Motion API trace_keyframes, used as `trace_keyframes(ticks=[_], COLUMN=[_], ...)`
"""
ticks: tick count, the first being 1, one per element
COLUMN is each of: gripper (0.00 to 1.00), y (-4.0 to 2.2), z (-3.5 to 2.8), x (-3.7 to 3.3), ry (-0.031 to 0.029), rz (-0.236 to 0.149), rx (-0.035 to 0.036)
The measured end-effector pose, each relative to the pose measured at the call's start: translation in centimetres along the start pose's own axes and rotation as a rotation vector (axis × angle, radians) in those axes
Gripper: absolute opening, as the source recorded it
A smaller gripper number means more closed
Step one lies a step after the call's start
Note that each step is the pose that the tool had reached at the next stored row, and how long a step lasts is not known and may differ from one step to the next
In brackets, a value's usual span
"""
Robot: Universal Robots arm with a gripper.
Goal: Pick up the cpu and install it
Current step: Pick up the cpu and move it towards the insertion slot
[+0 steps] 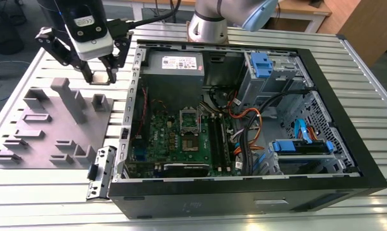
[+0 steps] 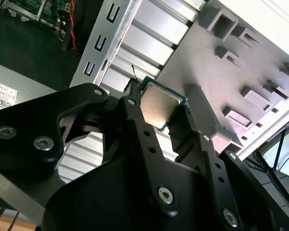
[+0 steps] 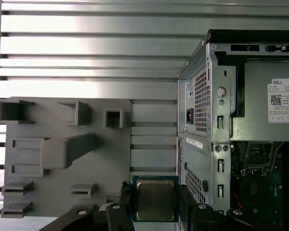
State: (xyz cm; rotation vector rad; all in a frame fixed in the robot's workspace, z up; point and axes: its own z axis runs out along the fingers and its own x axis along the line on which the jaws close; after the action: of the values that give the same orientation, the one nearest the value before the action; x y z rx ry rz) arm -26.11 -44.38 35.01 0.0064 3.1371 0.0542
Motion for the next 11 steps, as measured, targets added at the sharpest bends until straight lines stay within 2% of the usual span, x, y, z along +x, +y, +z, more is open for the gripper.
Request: trace_keyframes(ticks=[6,11], gripper=[0.47,0.47], y=[0.0,0.01], z=[0.0,0.01], x=[-1.26,-2.73], ry=[0.0003,0.0002], rz=[0.002,0.003], rx=[0.0,0.0])
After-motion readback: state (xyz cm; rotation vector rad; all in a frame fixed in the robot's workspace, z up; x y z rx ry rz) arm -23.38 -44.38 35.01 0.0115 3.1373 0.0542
